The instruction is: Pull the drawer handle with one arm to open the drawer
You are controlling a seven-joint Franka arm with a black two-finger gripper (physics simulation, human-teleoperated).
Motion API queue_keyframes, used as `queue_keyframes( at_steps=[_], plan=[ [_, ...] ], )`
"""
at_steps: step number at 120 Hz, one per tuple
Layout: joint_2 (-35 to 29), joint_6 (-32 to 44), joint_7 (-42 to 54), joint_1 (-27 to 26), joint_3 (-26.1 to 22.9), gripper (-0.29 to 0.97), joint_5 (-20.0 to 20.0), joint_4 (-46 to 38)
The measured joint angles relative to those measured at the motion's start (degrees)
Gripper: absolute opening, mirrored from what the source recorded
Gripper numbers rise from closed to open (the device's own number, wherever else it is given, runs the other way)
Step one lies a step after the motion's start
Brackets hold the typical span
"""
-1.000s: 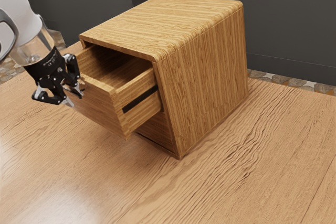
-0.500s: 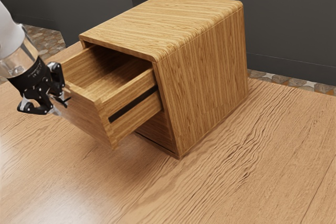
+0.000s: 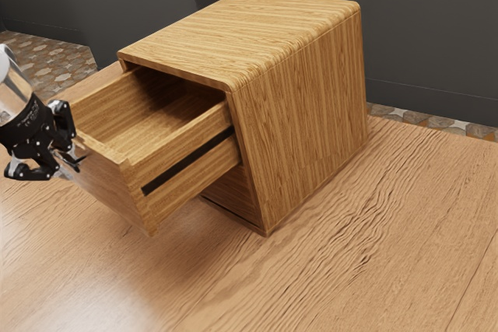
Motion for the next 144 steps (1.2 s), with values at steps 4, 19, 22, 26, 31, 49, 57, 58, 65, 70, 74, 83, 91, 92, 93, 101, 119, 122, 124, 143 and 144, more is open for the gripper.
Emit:
queue_keyframes(
  at_steps=[4, 19, 22, 26, 31, 49, 57, 58, 65, 70, 74, 83, 91, 92, 93, 101, 119, 122, 124, 143, 144],
  plan=[
    [-0.47, 0.06, 0.00, 0.19, 0.00, 0.05, -0.01, -0.44],
    [-2.43, 0.32, 0.00, 0.46, 0.00, 0.05, -0.03, -2.21],
    [-2.87, 0.36, 0.00, 0.49, 0.00, 0.05, -0.02, -2.57],
    [-3.35, 0.41, 0.00, 0.52, 0.01, 0.05, -0.01, -3.02],
    [-3.86, 0.48, -0.01, 0.58, 0.02, 0.05, 0.01, -3.45],
    [-6.26, 0.69, -0.02, 0.88, 0.03, 0.05, 0.04, -5.34],
    [-7.41, 0.81, -0.02, 0.94, 0.03, 0.05, 0.03, -6.28],
    [-7.55, 0.83, -0.02, 0.99, 0.03, 0.05, 0.02, -6.39],
    [-8.49, 0.96, -0.02, 1.13, 0.04, 0.05, 0.02, -7.01],
    [-9.16, 1.05, -0.02, 1.18, 0.10, 0.05, 0.02, -7.50],
    [-9.71, 1.11, -0.01, 1.23, 0.17, 0.05, 0.03, -7.93],
    [-10.61, 1.21, 0.02, 1.25, 0.28, 0.05, 0.04, -8.53],
    [-10.83, 1.28, 0.09, 1.21, 0.36, 0.08, 0.06, -8.69],
    [-10.85, 1.29, 0.10, 1.22, 0.38, 0.08, 0.07, -8.70],
    [-10.87, 1.30, 0.12, 1.19, 0.44, 0.09, 0.07, -8.71],
    [-11.06, 1.34, 0.22, 1.06, 0.71, 0.12, 0.13, -8.75],
    [-12.16, 1.47, 0.42, 0.89, 0.82, 0.14, 0.24, -8.78],
    [-12.28, 1.51, 0.45, 0.88, 0.83, 0.14, 0.27, -8.78],
    [-12.37, 1.55, 0.46, 0.85, 0.82, 0.15, 0.28, -8.80],
    [-13.85, 2.14, 0.60, 0.67, 1.06, 0.15, 0.55, -8.33],
    [-13.96, 2.17, 0.61, 0.65, 1.06, 0.15, 0.57, -8.29]
  ],
)
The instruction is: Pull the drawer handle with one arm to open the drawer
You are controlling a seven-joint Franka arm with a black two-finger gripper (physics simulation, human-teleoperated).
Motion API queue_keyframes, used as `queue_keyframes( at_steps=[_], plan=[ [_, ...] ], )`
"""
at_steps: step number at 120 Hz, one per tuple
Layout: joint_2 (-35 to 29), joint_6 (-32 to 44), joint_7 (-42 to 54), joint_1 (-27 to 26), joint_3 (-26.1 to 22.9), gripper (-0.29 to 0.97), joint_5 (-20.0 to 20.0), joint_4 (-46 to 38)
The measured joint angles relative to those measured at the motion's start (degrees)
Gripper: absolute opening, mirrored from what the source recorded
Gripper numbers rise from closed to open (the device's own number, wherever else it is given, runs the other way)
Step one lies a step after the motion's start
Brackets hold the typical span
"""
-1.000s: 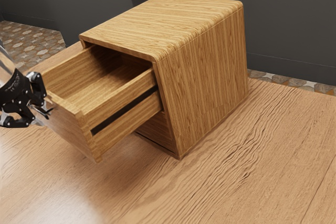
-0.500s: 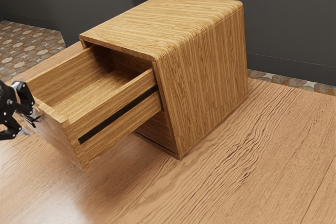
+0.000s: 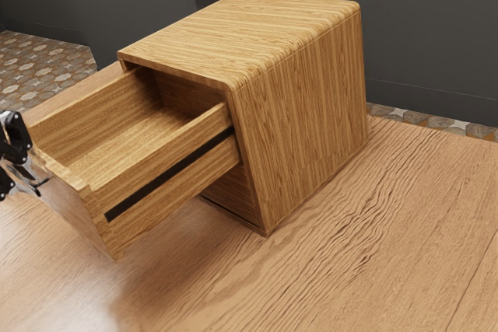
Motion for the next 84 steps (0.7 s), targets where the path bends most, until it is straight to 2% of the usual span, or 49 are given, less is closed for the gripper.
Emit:
queue_keyframes(
  at_steps=[20, 26, 30, 38, 43, 59, 84],
  plan=[
    [-1.36, -1.06, 0.09, -0.35, -0.10, 0.16, 0.43, 1.93],
    [0.67, -2.33, 0.11, -1.84, -0.08, 0.19, 0.75, 6.13],
    [6.81, -5.08, 0.12, -4.10, 0.91, 0.26, 1.15, 15.35],
    [22.79, -14.54, 0.12, -8.77, 3.33, 0.37, 0.94, 41.59],
    [27.46, -20.59, 0.13, -10.09, 3.60, 0.43, 0.69, 51.45],
    [26.28, -30.81, 0.00, -12.00, 3.74, 0.54, -0.28, 46.19],
    [22.74, -35.90, -0.35, -14.41, 4.00, 0.63, -0.54, 37.98]
  ],
)
